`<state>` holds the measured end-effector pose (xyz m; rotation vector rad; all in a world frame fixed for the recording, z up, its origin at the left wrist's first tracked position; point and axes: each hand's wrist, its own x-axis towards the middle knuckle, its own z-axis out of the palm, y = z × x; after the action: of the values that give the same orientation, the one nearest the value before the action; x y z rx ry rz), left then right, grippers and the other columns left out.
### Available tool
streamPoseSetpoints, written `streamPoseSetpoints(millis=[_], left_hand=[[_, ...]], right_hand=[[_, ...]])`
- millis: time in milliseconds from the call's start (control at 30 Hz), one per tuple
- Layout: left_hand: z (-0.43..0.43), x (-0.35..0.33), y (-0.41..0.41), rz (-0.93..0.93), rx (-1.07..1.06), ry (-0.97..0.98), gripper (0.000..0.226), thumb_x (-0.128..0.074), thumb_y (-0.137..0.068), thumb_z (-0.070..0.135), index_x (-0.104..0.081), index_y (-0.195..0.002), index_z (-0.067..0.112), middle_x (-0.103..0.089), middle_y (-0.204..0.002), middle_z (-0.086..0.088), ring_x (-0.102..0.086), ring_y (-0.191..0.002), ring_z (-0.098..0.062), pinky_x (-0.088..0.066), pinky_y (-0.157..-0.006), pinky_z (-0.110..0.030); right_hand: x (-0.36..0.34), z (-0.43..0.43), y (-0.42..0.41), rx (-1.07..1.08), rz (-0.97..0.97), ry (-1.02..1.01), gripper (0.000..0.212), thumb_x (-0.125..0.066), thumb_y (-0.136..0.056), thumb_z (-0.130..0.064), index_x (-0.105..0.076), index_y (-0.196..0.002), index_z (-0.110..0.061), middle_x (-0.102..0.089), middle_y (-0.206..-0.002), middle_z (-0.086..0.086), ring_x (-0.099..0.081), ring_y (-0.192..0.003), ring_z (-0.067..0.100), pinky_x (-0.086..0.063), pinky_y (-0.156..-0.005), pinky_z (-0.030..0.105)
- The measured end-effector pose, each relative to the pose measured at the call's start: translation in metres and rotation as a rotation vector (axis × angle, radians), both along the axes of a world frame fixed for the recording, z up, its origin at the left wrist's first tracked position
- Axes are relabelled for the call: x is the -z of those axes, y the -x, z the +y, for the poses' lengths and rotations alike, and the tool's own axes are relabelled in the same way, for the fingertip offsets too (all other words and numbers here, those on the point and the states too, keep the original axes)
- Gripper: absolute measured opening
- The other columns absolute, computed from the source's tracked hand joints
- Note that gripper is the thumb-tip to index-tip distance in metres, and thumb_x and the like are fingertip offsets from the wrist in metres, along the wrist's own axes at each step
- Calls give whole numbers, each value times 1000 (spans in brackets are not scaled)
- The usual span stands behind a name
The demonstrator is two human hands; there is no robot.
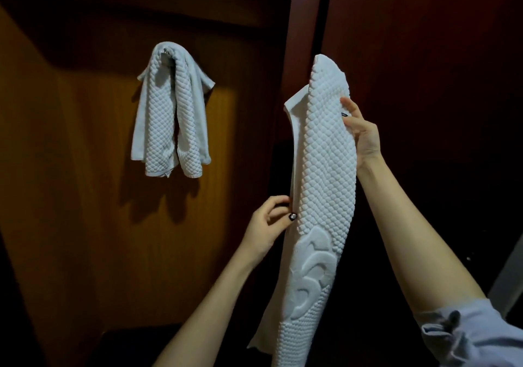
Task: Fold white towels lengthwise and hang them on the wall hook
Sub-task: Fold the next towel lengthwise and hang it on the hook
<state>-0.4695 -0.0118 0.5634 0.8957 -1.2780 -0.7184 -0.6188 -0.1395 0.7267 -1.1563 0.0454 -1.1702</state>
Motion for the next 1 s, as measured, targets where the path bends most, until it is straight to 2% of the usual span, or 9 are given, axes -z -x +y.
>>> streamPoseSetpoints(millis=[133, 267, 400, 533, 600, 733, 867, 1000], left_hand=[[0, 14, 20, 35, 43, -24, 20, -53, -96, 12, -49, -113, 19, -70, -91, -11, -66, -79, -16, -53, -71, -24], [-2, 25, 27, 84, 23, -38, 19, -52, -97, 12, -46, -110, 23, -70, -80, -7, -64, -67, -15, -50, -60, -24], [5, 34, 23, 99, -40, -1, 28, -64, -90, 12, -48, -106, 29, -74, -89, -8, -70, -79, -19, -54, -69, -26], [10, 35, 14, -8, -140, 20, 35, -71, -84, 17, -51, -98, 42, -73, -98, 2, -68, -97, -11, -52, -85, -29], [11, 35, 14, -85, -186, 73, 36, -72, -83, 16, -53, -96, 45, -69, -97, 9, -66, -97, -5, -53, -84, -24], [14, 42, 20, -222, -294, 208, 28, -67, -82, 1, -62, -89, 28, -63, -83, 8, -60, -78, -7, -49, -70, -23], [18, 47, 17, -215, -407, 261, 36, -63, -76, -11, -67, -81, 25, -53, -97, 8, -57, -89, -3, -46, -74, -11], [17, 51, 6, -201, -404, 87, 26, -68, -79, -5, -71, -80, 20, -49, -114, 10, -50, -101, 14, -42, -78, -4]], right_hand=[[6, 3, 7, -50, -44, -24, 34, -50, -80, 4, -61, -105, -16, -70, -87, 5, -66, -67, 15, -54, -55, 27], [12, 4, 18, -48, -77, -63, 35, -46, -82, 6, -60, -105, -15, -70, -85, 5, -65, -64, 14, -53, -52, 26], [18, 1, 32, 5, -101, -88, 35, -45, -82, 8, -63, -101, -16, -70, -84, 5, -64, -62, 14, -52, -52, 26], [20, -2, 41, 51, -104, -95, 33, -47, -81, 6, -64, -99, -16, -71, -90, 5, -66, -72, 16, -55, -60, 29], [19, -2, 40, 96, -87, -79, 30, -49, -81, 5, -64, -96, -17, -73, -93, 4, -68, -78, 18, -56, -64, 31], [12, 4, 30, 208, -3, -4, 27, -55, -80, 2, -66, -92, -18, -73, -92, 0, -69, -79, 16, -55, -62, 29], [5, 11, 15, 284, 94, 110, 27, -52, -83, 5, -65, -94, -16, -70, -99, 2, -69, -80, 17, -55, -63, 29], [4, 17, 2, 291, 105, 132, 28, -49, -85, 9, -64, -93, -14, -66, -105, 5, -70, -81, 17, -56, -64, 29]])
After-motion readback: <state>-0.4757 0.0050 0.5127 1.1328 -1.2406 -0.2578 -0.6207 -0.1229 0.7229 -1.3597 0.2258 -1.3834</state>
